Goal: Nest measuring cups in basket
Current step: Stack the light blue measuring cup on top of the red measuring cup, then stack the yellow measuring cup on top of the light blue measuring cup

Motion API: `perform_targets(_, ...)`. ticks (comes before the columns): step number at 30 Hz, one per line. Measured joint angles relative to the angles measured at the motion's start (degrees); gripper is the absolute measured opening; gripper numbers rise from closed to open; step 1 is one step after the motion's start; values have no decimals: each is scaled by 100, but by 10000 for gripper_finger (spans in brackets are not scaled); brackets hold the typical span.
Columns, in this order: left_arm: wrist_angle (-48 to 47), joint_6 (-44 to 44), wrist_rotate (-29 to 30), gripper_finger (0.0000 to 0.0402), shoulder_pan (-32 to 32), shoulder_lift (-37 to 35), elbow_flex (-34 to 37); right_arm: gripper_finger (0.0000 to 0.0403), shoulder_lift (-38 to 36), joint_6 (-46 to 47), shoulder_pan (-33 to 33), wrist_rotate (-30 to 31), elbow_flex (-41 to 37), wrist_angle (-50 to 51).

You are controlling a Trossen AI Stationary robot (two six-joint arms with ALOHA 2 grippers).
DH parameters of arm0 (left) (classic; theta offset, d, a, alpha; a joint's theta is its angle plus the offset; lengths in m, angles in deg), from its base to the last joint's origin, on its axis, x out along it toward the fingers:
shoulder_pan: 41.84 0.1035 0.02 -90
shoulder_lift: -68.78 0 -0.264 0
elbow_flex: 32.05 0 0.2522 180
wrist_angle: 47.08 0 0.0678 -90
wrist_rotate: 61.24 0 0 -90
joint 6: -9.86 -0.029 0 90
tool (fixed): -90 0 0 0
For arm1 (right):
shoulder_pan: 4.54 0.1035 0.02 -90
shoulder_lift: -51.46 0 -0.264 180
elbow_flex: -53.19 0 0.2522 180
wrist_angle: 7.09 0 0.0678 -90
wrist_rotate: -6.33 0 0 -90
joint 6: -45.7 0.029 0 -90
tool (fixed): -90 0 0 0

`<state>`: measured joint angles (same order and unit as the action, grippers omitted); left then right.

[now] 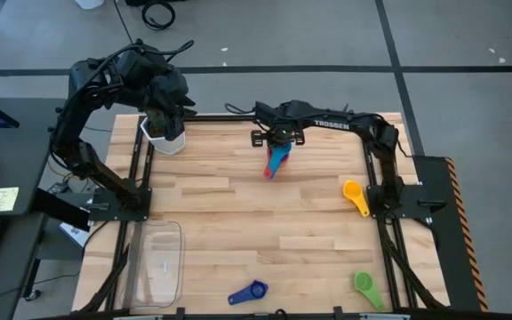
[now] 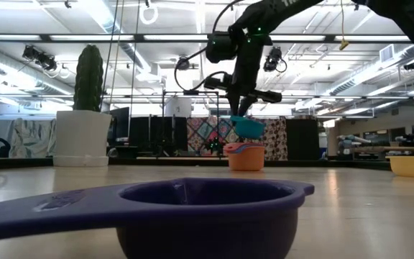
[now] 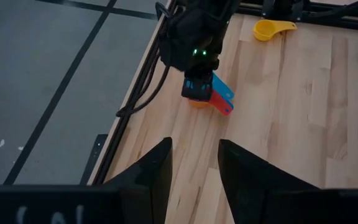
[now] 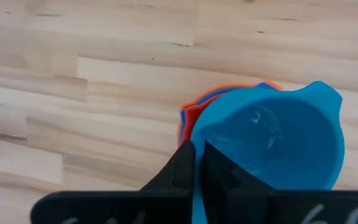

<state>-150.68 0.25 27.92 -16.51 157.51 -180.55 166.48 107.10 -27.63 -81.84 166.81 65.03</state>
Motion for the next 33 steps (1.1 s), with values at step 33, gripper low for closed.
perform_targets(33,-2,1,12,135,-1,2,0,105,391,-2169,-25,-1203,1334,-381)
